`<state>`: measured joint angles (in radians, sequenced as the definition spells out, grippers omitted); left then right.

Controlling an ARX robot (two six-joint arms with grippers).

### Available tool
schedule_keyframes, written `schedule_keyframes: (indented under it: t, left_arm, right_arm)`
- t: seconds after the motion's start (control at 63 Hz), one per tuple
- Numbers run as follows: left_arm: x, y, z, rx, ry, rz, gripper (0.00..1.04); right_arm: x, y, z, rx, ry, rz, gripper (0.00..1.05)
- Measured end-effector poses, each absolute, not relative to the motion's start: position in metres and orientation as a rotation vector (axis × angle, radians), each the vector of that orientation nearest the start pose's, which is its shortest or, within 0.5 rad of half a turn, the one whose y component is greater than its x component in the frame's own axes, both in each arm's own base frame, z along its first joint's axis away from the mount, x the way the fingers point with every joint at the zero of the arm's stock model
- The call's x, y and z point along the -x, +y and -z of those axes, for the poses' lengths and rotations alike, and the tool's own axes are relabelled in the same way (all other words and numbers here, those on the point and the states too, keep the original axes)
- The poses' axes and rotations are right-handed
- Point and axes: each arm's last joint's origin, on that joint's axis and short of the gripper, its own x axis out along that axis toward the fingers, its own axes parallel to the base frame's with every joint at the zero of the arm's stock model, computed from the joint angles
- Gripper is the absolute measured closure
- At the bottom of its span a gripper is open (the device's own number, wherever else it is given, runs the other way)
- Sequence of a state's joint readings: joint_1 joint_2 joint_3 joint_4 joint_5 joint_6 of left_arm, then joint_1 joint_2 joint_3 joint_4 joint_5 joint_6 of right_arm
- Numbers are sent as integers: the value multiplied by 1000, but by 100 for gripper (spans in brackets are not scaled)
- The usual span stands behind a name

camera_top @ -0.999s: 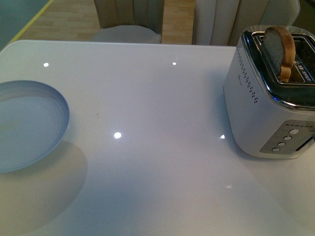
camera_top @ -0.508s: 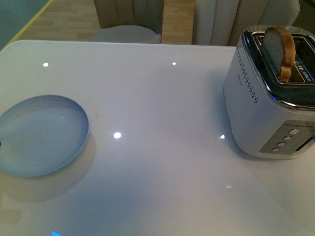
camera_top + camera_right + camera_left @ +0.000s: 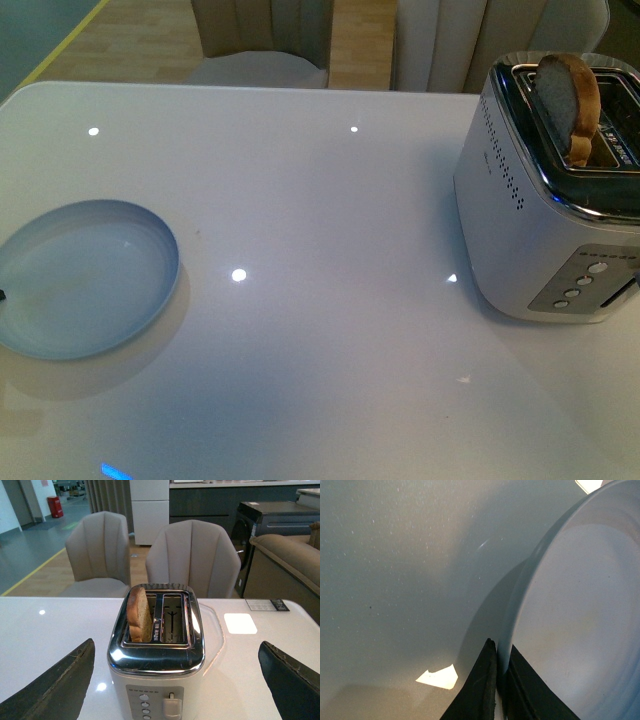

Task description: Left arm holds plate, right arm toasts bread

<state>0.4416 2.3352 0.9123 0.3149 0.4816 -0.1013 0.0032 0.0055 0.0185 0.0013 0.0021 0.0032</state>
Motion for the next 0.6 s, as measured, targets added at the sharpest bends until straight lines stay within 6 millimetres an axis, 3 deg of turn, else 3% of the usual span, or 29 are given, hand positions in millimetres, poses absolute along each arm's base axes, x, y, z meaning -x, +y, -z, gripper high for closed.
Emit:
schedule_keyframes:
  t: [0.333, 0.603]
  left_arm:
    - [-309, 132, 30, 611, 1039, -27, 101]
    - [-310, 132, 29, 623, 1032, -19, 57]
  right_arm:
    - [-97, 0, -170, -3, -14, -1, 9]
    - [-97, 0, -169, -3, -14, -1, 9]
